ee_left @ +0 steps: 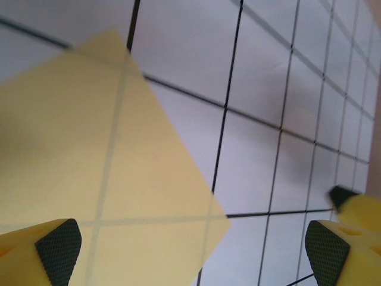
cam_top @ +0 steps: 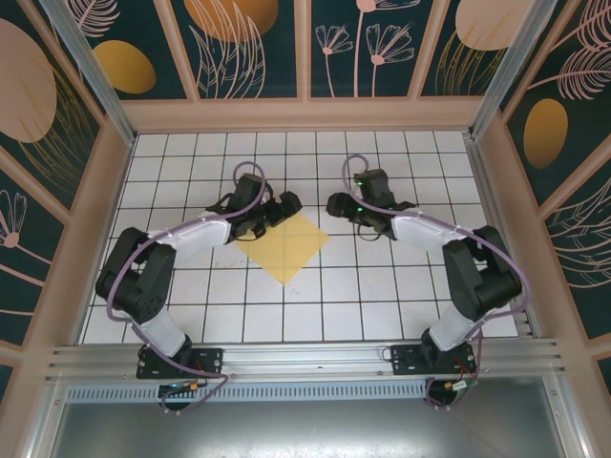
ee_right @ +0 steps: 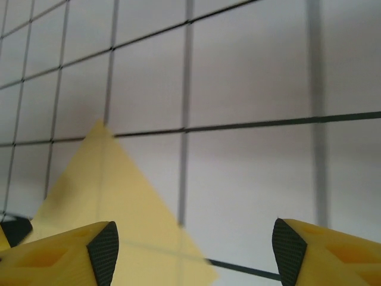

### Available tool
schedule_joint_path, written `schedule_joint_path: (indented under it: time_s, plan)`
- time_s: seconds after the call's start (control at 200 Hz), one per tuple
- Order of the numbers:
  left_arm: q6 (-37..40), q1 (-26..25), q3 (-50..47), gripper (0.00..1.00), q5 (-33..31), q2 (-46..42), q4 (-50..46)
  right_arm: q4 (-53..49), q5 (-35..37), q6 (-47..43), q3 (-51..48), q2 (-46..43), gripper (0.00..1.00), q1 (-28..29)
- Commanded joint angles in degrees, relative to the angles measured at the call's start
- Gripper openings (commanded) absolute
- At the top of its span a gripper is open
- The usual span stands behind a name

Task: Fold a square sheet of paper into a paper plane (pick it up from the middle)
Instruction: Move a square sheet of paper to the center of the table.

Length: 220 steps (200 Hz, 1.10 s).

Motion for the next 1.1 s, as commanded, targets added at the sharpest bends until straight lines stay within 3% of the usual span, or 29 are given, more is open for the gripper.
schedule_joint_path:
  time_s: [0.0,0.165,0.445,0.821,0.956,1.096]
  plan:
    - [0.75,3.42,-0.13,0.99,-4.93,-4.49,-6.33,-1.31,-5.2,0.15,4.59,4.94,0.68,4.26]
    - [-0.48,7.95,-5.38,0.99,-6.66,-9.29,-7.34,-2.91,-6.96,1.04,10.94,12.39,0.66,8.53]
    - [-0.75,8.73,-8.31,0.98,-7.97,-11.51,-8.5,-7.72,-4.83,1.24,13.76,18.27,0.65,9.51]
    - [-0.41,8.72,-9.36,0.99,-7.98,-11.1,-7.53,-14.9,8.68,5.66,-2.78,4.73,0.64,5.43]
    - [-0.39,8.76,-9.55,0.98,-8.06,-11.24,-7.27,-18.48,10.03,1.6,0.97,-0.02,0.65,6.05]
    - [-0.52,8.69,-9.98,0.99,-7.9,-11.8,-7.18,-23.72,7.77,-7.33,8.9,2.95,0.69,8.76]
